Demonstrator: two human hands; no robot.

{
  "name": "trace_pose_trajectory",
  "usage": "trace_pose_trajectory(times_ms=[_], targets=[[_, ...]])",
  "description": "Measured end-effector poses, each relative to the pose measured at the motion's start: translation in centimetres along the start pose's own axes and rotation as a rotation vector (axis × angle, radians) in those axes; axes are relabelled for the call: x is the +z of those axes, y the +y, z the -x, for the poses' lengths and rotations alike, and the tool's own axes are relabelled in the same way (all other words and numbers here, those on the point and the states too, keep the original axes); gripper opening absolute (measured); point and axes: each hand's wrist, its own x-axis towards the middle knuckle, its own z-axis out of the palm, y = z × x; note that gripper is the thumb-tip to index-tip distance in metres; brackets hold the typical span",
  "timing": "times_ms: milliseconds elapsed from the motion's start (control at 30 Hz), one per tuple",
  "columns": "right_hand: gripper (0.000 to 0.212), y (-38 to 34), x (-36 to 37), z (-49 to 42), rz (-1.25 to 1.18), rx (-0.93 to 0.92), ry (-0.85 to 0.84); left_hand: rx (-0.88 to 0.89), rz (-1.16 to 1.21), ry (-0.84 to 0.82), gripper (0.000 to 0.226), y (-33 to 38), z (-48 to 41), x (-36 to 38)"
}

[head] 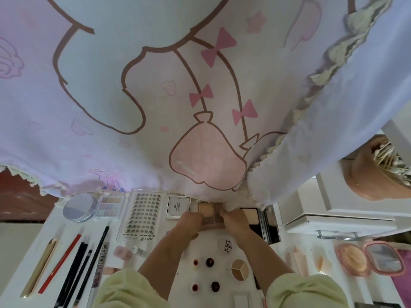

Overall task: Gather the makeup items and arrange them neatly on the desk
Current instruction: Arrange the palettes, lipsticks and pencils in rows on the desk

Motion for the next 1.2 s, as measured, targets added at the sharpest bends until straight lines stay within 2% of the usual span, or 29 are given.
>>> trace_pose_trajectory(times_ms=[133, 333, 500, 600, 767, 900, 967, 1033, 1133, 1200], targets=[[0.029, -0.1, -0.1, 0.4, 0.055, -0.071, 0.022, 0.008, 0.001, -0.056, 0.027, -0.5, 0.1, -0.5], [0.027, -0.8, -1.8, 1.8, -0.049, 0.002, 0.022, 0.006, 0.127, -0.210, 0.022, -0.5, 2.8, -2.2], [0.017, -1.9, -4.5, 6.0, -0.284, 0.065, -0.158, 0.046, 0.253, -0.331, 0.019, -0.4, 6.4, -4.1], [0.012, -2.5, -5.7, 8.6, -0.327, 0.078, -0.272, 0.071, 0.233, -0.346, 0.022, -0.7, 8.4, -4.3], [0.012, -2.7, -7.0, 11.3, -0.353, 0.011, -0.317, 0.143, 0.247, -0.367, 0.027, -1.4, 10.7, -4.6], [0.026, -1.7, -8.1, 12.2, -0.351, -0.106, -0.348, 0.217, 0.220, -0.413, 0.033, -1.9, 12.7, -5.1], [0.036, -1.1, -8.6, 12.4, -0.380, -0.174, -0.388, 0.223, 0.204, -0.450, 0.042, -2.1, 13.7, -5.5], [0.042, -0.5, -9.0, 12.7, -0.417, -0.231, -0.446, 0.179, 0.232, -0.511, 0.062, -2.3, 14.5, -5.7], [0.041, 0.0, -9.0, 12.8, -0.418, -0.308, -0.506, 0.121, 0.216, -0.661, 0.086, -2.9, 15.0, -5.5], [0.051, 0.1, -8.6, 12.9, -0.413, -0.348, -0.528, 0.120, 0.235, -0.748, 0.093, -3.5, 15.3, -5.0]])
